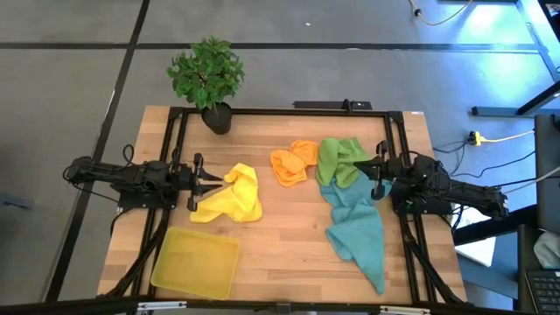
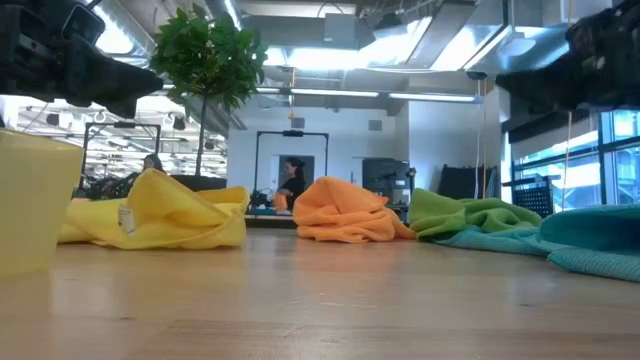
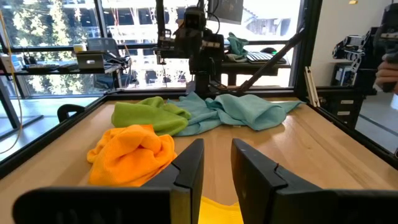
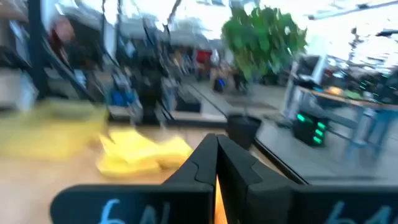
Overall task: Fold microfiber towels
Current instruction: Fold the yellow microfiber cloth
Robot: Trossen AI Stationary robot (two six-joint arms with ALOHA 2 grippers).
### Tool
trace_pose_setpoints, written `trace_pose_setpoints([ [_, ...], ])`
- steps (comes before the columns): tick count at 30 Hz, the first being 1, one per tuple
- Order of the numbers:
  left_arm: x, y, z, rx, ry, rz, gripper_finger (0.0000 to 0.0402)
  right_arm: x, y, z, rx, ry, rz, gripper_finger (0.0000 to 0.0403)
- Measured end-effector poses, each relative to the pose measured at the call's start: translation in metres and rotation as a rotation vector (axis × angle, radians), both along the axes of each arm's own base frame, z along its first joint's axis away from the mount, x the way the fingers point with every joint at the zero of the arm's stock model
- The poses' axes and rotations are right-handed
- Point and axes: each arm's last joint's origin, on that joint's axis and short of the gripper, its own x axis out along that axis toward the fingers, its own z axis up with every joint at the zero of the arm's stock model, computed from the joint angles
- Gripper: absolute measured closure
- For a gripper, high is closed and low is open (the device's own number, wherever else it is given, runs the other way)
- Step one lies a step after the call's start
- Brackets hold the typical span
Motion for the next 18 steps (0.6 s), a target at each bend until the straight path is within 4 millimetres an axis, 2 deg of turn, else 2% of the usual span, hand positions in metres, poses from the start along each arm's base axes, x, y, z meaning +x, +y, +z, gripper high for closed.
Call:
trace_pose_setpoints([
  [6,0.0,0.0,0.0,0.0,0.0,0.0,0.0329,-0.005,0.004,0.018,0.093,-0.204,0.145,0.0391],
  [10,0.0,0.0,0.0,0.0,0.0,0.0,0.0329,-0.007,0.008,0.025,0.093,-0.262,0.258,0.0391],
  [13,0.0,0.0,0.0,0.0,0.0,0.0,0.0329,-0.009,0.008,0.029,0.085,-0.305,0.263,0.0391],
  [18,0.0,0.0,0.0,0.0,-0.001,0.0,0.0329,-0.01,0.005,0.031,0.124,-0.35,0.172,0.0391],
])
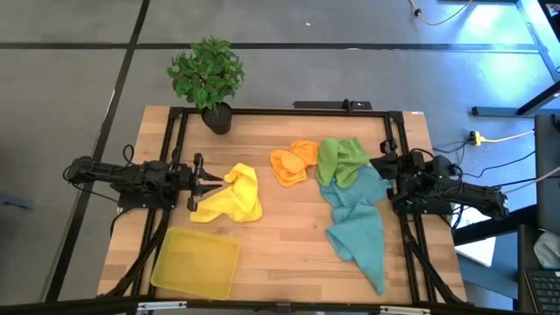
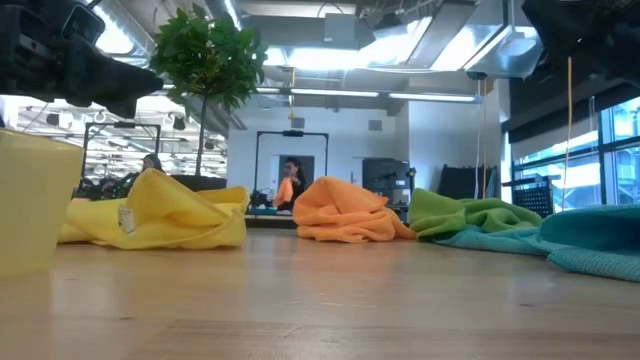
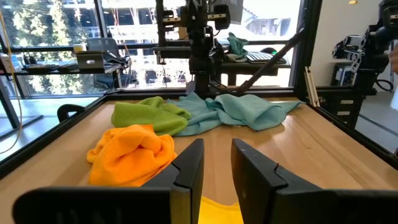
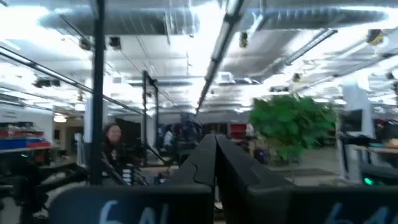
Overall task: Fold microfiber towels
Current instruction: Fold the yellow microfiber cloth
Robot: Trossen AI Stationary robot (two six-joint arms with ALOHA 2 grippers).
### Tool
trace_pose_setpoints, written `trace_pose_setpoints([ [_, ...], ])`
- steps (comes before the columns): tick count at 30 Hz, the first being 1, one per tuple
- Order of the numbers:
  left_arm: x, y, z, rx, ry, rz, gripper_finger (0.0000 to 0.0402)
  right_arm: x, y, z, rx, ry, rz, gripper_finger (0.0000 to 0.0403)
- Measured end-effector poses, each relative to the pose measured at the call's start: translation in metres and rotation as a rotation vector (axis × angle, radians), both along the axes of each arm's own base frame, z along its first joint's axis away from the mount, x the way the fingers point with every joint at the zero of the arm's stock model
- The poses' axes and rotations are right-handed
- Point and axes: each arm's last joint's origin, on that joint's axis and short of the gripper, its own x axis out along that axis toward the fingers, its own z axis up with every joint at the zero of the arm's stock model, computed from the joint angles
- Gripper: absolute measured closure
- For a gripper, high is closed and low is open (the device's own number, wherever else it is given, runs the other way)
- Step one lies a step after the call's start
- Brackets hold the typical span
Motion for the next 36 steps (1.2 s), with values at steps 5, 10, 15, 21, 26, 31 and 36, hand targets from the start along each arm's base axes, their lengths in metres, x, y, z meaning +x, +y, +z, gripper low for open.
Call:
trace_pose_setpoints([
  [5,0.0,0.0,0.0,0.0,-0.002,0.0,0.0329,0.003,-0.001,-0.002,-0.009,0.024,-0.015,0.0385],
  [10,0.0,0.0,0.0,0.0,-0.001,0.0,0.0329,0.008,-0.002,-0.005,0.038,0.072,-0.002,0.0334],
  [15,0.0,0.0,0.0,0.0,-0.002,0.0,0.0329,0.015,-0.004,-0.011,0.094,0.146,0.026,0.0261],
  [21,0.0,0.0,0.0,0.0,-0.001,0.0,0.0329,0.026,-0.002,-0.02,0.12,0.253,0.071,0.0222],
  [26,0.0,0.0,0.0,0.0,-0.001,0.0,0.0329,0.033,0.005,-0.014,0.091,0.298,0.132,0.0221],
  [31,0.0,0.0,0.0,0.0,-0.001,0.0,0.0329,0.046,0.014,0.009,0.036,0.352,0.181,0.0221],
  [36,0.0,0.0,0.0,0.0,-0.001,0.0,0.0329,0.061,0.026,0.025,0.029,0.438,0.247,0.0221],
])
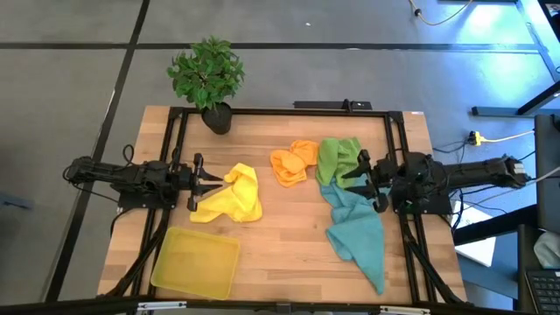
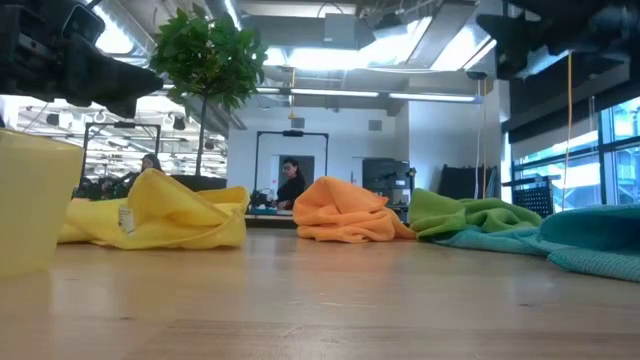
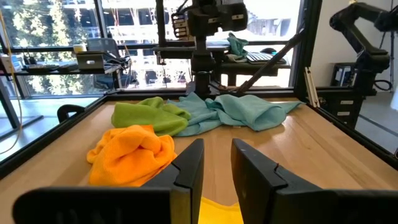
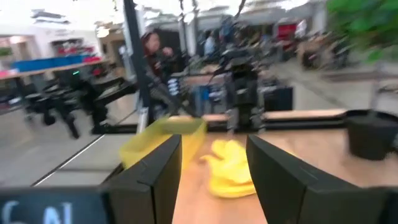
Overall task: Fold microfiber towels
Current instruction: Fold the yellow microfiber cloth
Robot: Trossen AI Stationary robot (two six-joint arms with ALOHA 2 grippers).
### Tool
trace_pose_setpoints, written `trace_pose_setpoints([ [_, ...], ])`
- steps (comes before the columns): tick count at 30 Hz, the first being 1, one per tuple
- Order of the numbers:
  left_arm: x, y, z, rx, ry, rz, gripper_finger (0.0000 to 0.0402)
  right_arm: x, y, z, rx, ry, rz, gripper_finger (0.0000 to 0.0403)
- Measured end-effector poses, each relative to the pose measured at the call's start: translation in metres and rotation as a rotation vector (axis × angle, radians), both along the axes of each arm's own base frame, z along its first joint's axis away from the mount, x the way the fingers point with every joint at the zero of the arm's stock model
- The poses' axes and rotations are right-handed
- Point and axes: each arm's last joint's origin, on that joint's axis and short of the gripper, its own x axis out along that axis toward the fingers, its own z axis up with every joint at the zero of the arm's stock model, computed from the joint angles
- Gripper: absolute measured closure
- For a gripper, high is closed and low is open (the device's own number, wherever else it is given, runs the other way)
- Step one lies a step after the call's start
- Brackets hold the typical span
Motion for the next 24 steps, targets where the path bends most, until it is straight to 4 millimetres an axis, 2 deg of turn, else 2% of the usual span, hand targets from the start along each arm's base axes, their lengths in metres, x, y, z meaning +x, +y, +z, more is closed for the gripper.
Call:
trace_pose_setpoints([
  [5,0.0,0.0,0.0,0.0,0.0,0.0,0.0329,0.014,0.027,0.013,0.026,0.106,0.098,0.0221],
  [8,0.0,0.0,0.0,0.0,0.0,0.0,0.0329,0.025,0.051,0.016,-0.028,0.205,0.081,0.0221],
  [12,0.0,0.0,0.0,0.0,0.0,0.0,0.0329,0.042,0.078,0.02,-0.104,0.25,0.048,0.0221],
  [19,0.0,0.0,0.0,0.0,0.0,0.0,0.0329,0.08,0.104,0.002,-0.188,0.264,0.05,0.0221],
  [24,0.0,0.0,0.0,0.0,0.0,0.0,0.0329,0.106,0.111,-0.018,-0.24,0.185,0.029,0.0221],
])
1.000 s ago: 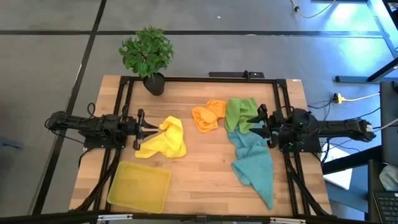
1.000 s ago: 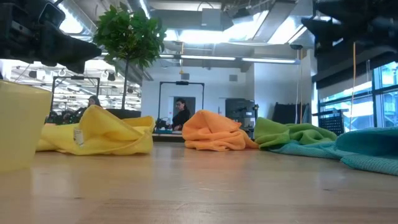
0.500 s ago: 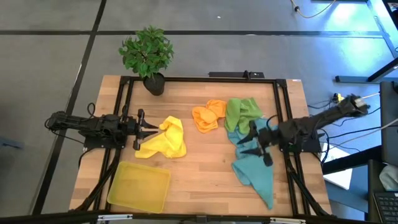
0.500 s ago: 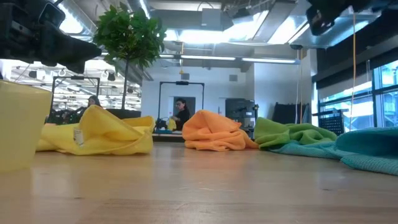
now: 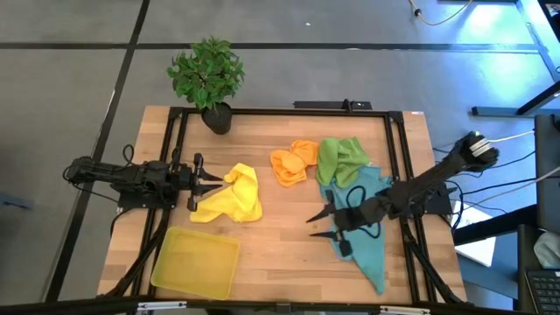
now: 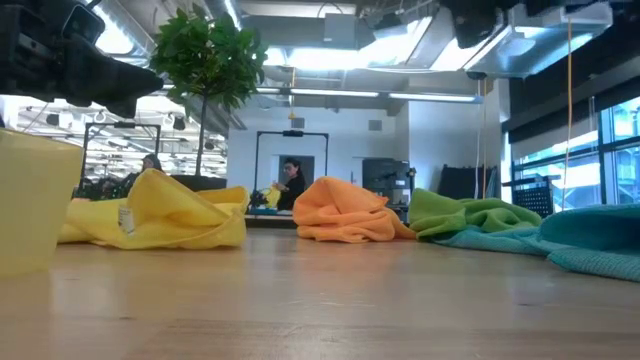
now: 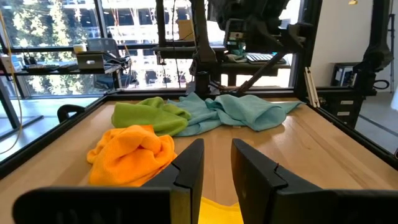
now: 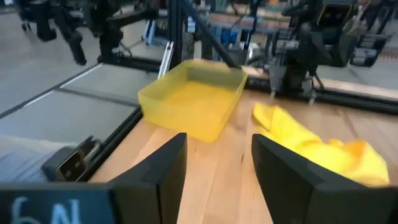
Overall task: Fold microfiber towels
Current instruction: Fold the yellow microfiber cloth
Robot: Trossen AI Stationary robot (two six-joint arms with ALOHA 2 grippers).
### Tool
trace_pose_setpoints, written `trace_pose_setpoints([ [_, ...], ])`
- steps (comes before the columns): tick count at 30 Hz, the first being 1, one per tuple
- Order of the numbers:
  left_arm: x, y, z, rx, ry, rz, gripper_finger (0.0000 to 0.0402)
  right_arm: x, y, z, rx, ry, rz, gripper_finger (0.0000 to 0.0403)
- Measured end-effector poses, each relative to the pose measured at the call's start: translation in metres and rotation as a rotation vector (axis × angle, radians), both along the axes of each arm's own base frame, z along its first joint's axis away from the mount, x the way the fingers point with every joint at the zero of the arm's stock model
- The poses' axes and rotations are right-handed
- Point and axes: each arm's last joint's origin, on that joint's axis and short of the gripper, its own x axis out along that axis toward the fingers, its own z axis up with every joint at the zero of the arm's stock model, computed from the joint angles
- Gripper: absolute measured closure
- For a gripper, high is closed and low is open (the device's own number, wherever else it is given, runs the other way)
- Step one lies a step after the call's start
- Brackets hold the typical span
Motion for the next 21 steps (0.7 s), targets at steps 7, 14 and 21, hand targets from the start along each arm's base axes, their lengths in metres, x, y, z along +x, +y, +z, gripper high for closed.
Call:
trace_pose_setpoints([
  [7,0.0,0.0,0.0,0.0,0.0,0.0,0.0329,0.03,-0.003,-0.025,0.033,-0.143,-0.064,0.0221],
  [14,0.0,0.0,0.0,0.0,0.001,0.0,0.0329,0.052,0.008,-0.035,0.021,-0.127,0.025,0.0221],
  [21,0.0,0.0,0.0,0.0,0.001,0.0,0.0329,0.094,0.029,-0.044,-0.097,0.053,0.109,0.0221],
])
